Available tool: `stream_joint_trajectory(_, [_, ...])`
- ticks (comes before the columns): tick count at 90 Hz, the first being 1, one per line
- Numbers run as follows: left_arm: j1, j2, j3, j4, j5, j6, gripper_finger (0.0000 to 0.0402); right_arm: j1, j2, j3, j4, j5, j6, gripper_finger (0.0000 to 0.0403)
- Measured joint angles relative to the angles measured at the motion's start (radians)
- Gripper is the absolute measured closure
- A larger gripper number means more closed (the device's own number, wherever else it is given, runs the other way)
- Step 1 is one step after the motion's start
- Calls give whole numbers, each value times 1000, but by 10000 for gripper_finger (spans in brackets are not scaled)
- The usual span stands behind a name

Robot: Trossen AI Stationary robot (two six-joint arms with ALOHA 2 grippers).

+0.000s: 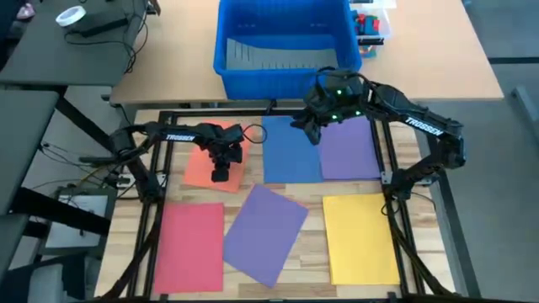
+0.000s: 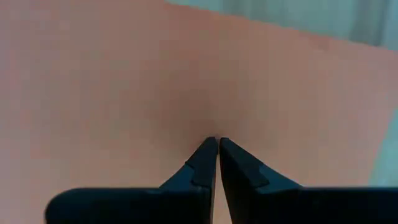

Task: Organize paper
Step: Adjust the orange paper on the table

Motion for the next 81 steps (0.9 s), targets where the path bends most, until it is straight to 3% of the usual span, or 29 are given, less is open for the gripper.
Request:
stream_joint_trajectory(19, [60, 0, 0, -14, -27, -104, 396, 2, 0, 0, 1, 3, 1, 276])
stream_joint_trajectory(68, [119, -33, 2, -153, -90, -93, 396, 1, 0, 0, -43, 3, 7, 276])
stream_joint_trajectory(81, [71, -106, 67, -194, -80, -153, 396, 11, 0, 1, -94, 2, 182, 276])
